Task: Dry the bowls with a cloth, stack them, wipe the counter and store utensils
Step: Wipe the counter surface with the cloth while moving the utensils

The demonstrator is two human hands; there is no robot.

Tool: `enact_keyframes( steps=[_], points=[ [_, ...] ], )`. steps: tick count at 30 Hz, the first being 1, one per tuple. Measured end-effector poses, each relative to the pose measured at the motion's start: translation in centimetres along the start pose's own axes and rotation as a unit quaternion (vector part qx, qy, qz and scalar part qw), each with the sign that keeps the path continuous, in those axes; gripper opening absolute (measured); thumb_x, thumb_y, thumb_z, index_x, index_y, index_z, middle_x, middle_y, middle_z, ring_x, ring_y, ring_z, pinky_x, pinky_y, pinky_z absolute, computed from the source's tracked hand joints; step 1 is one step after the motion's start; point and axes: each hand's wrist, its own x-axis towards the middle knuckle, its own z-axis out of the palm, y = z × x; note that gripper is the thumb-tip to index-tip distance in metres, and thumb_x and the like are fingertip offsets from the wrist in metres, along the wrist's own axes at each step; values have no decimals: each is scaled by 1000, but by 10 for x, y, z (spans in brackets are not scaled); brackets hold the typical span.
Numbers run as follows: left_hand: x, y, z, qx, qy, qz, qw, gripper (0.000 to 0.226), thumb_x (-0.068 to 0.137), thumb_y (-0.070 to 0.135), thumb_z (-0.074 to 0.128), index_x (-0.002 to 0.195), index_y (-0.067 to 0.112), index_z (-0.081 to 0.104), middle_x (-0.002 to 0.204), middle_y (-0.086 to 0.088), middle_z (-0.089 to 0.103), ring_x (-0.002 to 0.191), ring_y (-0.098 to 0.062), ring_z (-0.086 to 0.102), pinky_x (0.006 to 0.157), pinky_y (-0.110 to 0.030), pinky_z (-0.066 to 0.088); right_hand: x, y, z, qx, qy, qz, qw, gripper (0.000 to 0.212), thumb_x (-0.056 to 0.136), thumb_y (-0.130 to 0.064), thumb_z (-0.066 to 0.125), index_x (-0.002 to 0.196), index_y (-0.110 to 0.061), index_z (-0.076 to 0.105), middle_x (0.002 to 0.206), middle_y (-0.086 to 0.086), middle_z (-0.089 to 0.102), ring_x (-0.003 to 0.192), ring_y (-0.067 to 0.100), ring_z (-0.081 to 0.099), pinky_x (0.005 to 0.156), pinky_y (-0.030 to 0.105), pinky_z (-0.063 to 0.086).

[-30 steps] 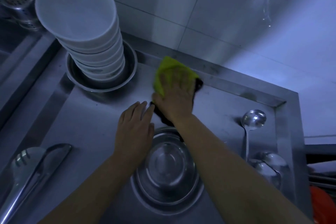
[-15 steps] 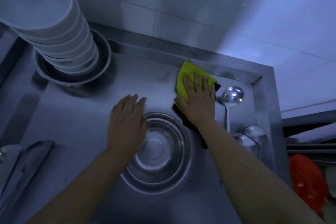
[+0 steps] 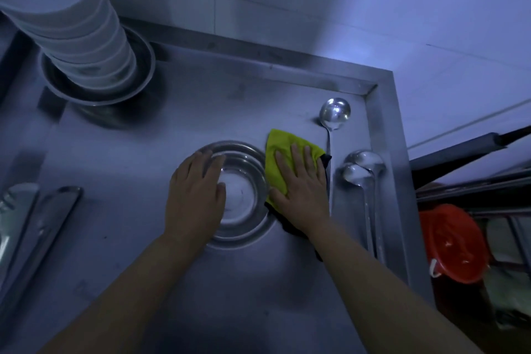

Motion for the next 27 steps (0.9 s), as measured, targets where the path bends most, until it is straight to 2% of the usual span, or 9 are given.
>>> enact_keyframes(
  steps=[5, 8, 12, 16, 20, 24, 27],
  points=[
    [-37, 2, -5, 6, -16, -17, 1000, 50, 79, 9, 60, 129, 10, 52, 130, -15, 51, 120, -37, 44, 99, -45, 36, -67, -4, 5, 17, -4, -35, 999, 70, 85, -55, 37, 149, -32, 20, 159, 4, 7, 147, 29, -2, 118, 47, 0],
    [-64, 4, -8, 4, 4, -34, 999, 48, 76, 8, 55, 124, 7, 55, 124, -19, 54, 116, -39, 47, 96, -45, 38, -108, -7, 11, 22, 11, -57, 998, 71, 83, -53, 42, 149, -30, 26, 158, 7, 14, 147, 31, 5, 117, 49, 3],
    [-103, 6, -8, 12, 26, -65, 997, 44, 76, 1, 57, 120, 3, 57, 119, -22, 56, 114, -41, 48, 96, -47, 38, -152, -24, 20, 32, 0, -87, 996, 72, 81, -51, 48, 148, -32, 28, 158, 8, 15, 147, 33, 4, 116, 53, 6],
    [-141, 21, -6, 27, 32, -76, 996, 51, 72, -2, 59, 123, 2, 57, 120, -22, 56, 113, -40, 48, 98, -45, 36, -186, -46, 23, 48, -36, -158, 986, 71, 78, -44, 53, 146, -36, 33, 158, 5, 15, 146, 34, 3, 117, 50, -1],
    [-172, 46, -7, 45, 37, -97, 994, 50, 72, 6, 51, 121, 1, 58, 120, -25, 56, 113, -42, 48, 99, -47, 36, -224, -37, 21, 75, -99, -245, 962, 64, 89, -41, 51, 147, -37, 26, 159, -1, 4, 146, 27, -10, 117, 43, -12],
    [-197, 70, -7, 54, 49, -96, 993, 49, 73, 6, 53, 121, 0, 57, 120, -26, 55, 113, -44, 48, 99, -49, 37, -256, 6, 11, 79, -149, -265, 949, 60, 92, -41, 50, 148, -36, 27, 158, -6, 1, 143, 17, -18, 115, 35, -20],
    [-212, 86, -5, 45, 58, -97, 993, 48, 74, 0, 59, 122, 0, 57, 122, -27, 54, 113, -44, 46, 98, -50, 36, -277, 59, 1, 55, -159, -252, 953, 63, 93, -46, 49, 148, -36, 21, 155, -9, -6, 144, 18, -17, 115, 36, -17]
  ],
)
